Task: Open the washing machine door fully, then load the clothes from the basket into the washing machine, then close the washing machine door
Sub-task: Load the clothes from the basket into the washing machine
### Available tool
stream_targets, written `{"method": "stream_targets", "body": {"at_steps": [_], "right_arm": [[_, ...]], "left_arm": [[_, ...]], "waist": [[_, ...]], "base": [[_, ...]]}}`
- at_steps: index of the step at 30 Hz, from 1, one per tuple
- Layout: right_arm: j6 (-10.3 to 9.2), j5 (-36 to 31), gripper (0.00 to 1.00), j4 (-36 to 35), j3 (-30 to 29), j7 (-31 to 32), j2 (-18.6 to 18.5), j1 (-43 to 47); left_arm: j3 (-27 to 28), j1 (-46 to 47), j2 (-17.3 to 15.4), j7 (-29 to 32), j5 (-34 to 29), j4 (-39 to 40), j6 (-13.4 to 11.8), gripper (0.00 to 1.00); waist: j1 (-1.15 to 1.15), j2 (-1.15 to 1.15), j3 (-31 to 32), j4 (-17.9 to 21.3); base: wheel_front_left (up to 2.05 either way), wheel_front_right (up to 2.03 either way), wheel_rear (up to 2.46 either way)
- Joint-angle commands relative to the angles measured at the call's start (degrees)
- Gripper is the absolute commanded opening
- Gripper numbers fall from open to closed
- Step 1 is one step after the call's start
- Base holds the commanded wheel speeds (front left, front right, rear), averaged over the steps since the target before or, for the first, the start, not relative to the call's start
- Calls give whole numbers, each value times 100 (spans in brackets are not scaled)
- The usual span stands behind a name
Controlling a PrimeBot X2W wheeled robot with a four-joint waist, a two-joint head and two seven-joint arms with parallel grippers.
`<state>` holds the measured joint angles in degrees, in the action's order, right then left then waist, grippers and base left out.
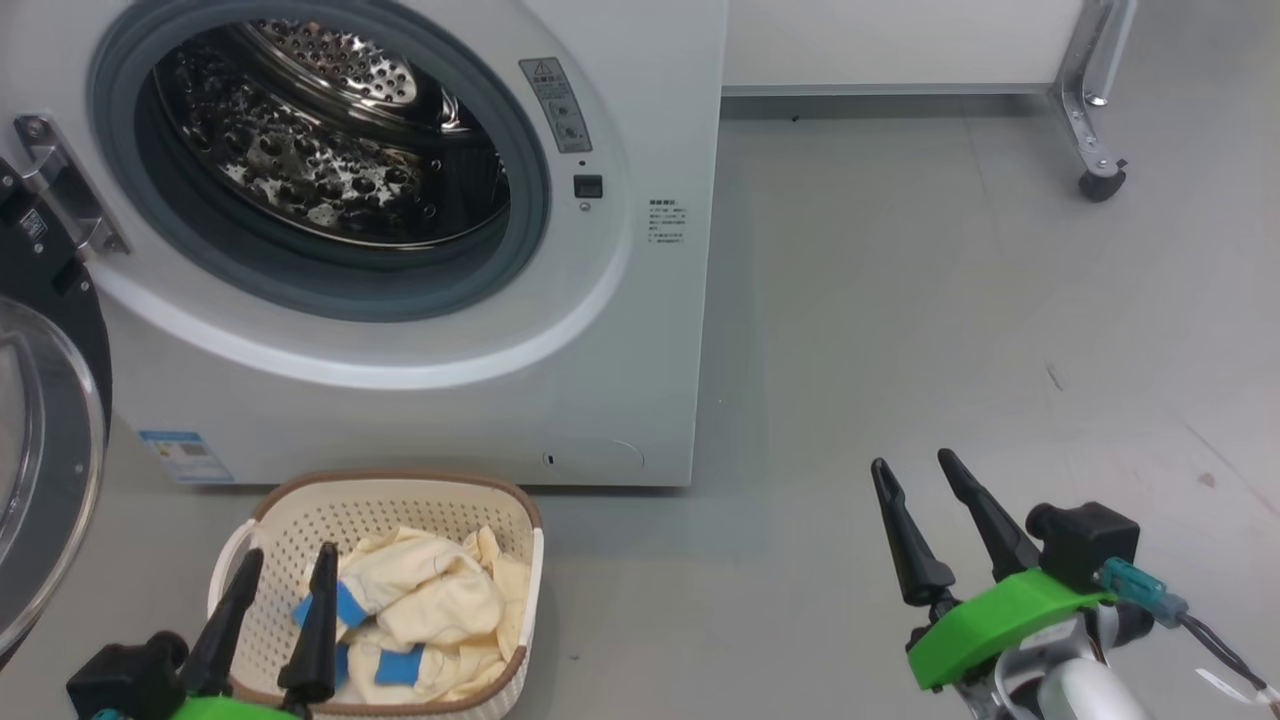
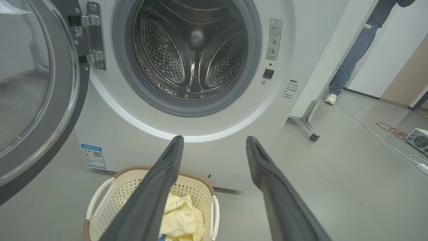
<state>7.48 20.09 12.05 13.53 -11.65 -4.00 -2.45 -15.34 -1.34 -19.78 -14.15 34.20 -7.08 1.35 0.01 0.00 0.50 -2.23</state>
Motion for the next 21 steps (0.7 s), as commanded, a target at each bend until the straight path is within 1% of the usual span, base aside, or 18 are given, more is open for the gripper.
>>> {"method": "stream_targets", "body": {"at_steps": [1,6,21], "right_arm": [[1,-19,100,-172,120,-64,-2,-161],[1,-19,100,-180,128,-58,-13,-156],[1,-27,100,-186,101,-46,-12,-181]], "left_arm": [[195,282,-131,-55,-81,122,0,100],[143,293,-118,-60,-114,77,22,100],[109,323,-133,-67,-116,49,43,100]], "waist": [[-1,0,1,-3],[-1,0,-7,-23],[-1,0,-51,-6]], "base": [[97,-97,0],[56,-56,0],[1,-1,0]]}}
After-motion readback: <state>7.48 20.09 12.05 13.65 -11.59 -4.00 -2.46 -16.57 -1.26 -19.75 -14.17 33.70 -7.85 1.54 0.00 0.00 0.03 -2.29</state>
